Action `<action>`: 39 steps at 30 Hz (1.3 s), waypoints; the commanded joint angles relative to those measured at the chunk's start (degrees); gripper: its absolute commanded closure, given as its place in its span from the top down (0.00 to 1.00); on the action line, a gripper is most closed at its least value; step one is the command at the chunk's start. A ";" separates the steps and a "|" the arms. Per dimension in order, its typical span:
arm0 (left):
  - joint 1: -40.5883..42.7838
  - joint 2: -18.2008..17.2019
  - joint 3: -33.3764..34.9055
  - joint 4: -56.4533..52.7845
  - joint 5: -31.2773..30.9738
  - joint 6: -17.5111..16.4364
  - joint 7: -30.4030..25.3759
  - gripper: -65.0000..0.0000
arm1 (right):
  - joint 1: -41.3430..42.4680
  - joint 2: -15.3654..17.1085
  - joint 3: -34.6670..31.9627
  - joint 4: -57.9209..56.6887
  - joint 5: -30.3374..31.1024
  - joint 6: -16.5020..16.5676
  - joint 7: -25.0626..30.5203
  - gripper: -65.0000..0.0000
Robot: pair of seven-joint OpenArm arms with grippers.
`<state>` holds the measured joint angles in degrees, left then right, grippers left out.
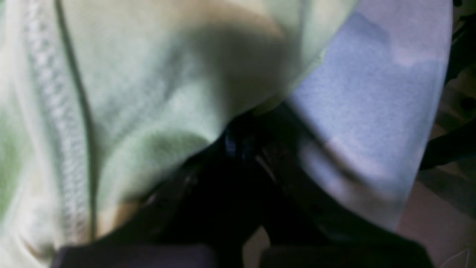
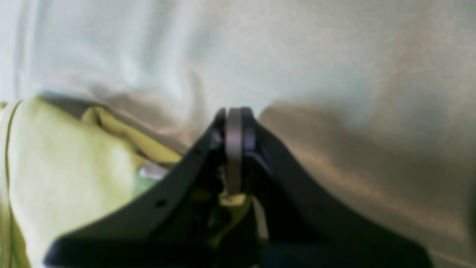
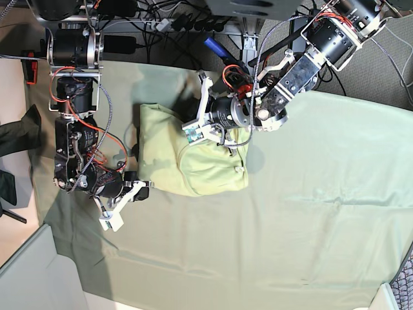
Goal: Fold the T-shirt properly
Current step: 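Press and tuck the bundle edges with both grippers to square it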
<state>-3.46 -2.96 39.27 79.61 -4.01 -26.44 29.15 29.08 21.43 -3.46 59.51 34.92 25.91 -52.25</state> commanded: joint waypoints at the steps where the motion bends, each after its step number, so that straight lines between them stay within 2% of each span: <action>1: -0.52 -1.40 -1.38 -0.20 3.04 1.79 3.26 0.00 | 1.53 0.83 0.22 0.85 1.92 3.96 -0.59 0.00; 4: -0.55 -3.15 -3.78 -0.20 3.04 1.79 3.21 0.00 | 0.55 0.81 0.22 0.94 5.27 4.35 -2.97 0.00; 9: -1.86 -6.36 -5.99 -0.20 3.02 1.79 2.97 0.00 | -3.21 0.81 0.24 2.56 8.72 5.01 -3.08 0.00; 19: -8.04 -14.14 -6.03 -0.20 2.95 1.92 2.40 0.00 | -12.87 0.74 1.79 13.62 9.86 5.01 -3.54 0.00; 23: -10.10 -14.51 -6.03 -0.20 2.86 2.01 2.56 0.00 | -16.81 0.11 1.84 19.08 10.10 5.01 -3.85 0.00; 33: -10.82 -14.53 -6.14 -0.20 1.27 2.08 2.80 0.00 | -23.69 -4.02 2.01 27.52 9.94 5.01 -4.81 0.00; 36: -10.82 -15.10 -8.66 -0.20 1.27 4.15 3.74 0.00 | -24.17 -4.00 2.60 28.28 9.18 4.98 -4.81 0.00; 39: -10.80 -16.44 -12.85 -0.17 0.57 4.37 4.55 0.00 | -24.17 -3.96 5.73 29.14 9.01 4.98 -4.83 0.00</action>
<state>-13.04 -18.92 26.74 78.89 -3.49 -22.74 34.24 3.81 16.95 1.78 87.55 43.07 26.39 -58.00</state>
